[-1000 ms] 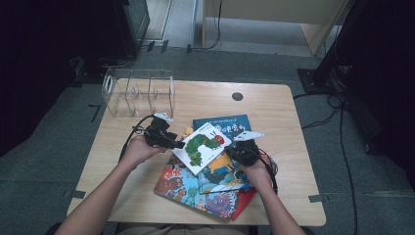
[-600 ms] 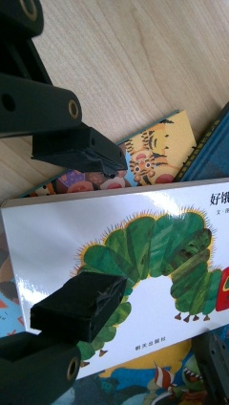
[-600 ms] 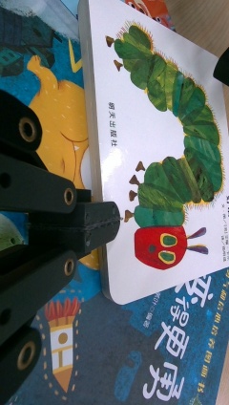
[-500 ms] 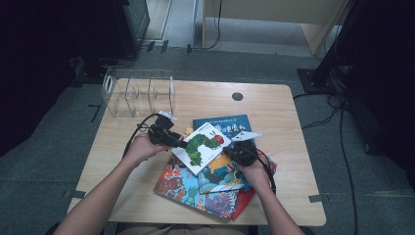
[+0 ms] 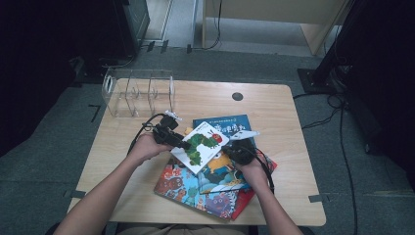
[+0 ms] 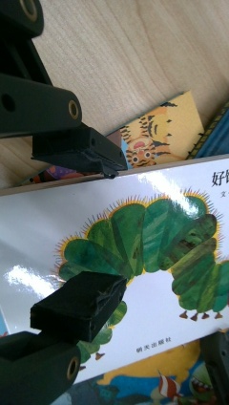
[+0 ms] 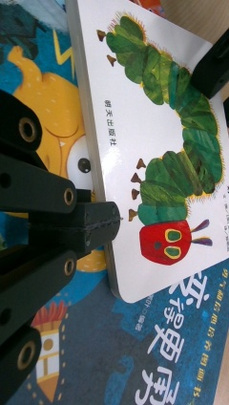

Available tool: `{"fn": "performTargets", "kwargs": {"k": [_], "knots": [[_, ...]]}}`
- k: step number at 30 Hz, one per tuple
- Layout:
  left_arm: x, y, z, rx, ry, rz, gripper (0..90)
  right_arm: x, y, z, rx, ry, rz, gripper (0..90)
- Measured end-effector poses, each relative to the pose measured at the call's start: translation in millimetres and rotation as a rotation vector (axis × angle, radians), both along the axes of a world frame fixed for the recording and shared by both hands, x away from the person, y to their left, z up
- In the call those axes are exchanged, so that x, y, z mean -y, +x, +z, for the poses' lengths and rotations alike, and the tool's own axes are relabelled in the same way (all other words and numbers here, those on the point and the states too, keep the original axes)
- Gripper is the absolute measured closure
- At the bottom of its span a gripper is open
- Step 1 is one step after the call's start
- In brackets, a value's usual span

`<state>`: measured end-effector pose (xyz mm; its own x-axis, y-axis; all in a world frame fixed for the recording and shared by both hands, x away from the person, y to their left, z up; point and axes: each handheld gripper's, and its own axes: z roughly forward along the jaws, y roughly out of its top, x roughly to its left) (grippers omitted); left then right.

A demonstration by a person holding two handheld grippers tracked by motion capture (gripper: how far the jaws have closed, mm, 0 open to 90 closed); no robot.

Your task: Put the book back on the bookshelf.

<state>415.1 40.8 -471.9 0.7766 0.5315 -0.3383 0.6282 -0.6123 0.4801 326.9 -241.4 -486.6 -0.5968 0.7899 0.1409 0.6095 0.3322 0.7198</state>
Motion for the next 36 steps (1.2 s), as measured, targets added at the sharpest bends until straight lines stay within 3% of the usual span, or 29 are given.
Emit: {"fn": "performTargets", "kwargs": {"k": [8,16,24,31,33,36], "knots": [[1.5,5.6,-3.9,-0.051,-0.021,0.03,38.2,-1.5,1.3,-0.3,-0.006,0.005,0.005,90.0],[4.6,15.7,-6.2,-0.144,-0.01,0.041,36.0,-4.4,-1.2,0.4,-0.023,0.011,0.021,90.0],[10.2,18.6,-5.3,-0.138,0.008,0.036,34.3,-6.4,-1.8,0.3,-0.019,0.006,0.021,90.0],[10.9,18.5,-5.1,-0.139,0.007,0.042,34.5,-13.2,-8.1,2.0,-0.025,-0.011,0.079,90.0],[11.1,18.9,-5.0,-0.144,0.009,0.052,35.0,-15.7,-9.9,2.0,0.0,-0.037,0.088,90.0],[9.2,21.4,-4.6,-0.176,0.004,0.086,38.8,-14.2,-9.1,0.9,-0.006,-0.018,0.085,90.0]]}}
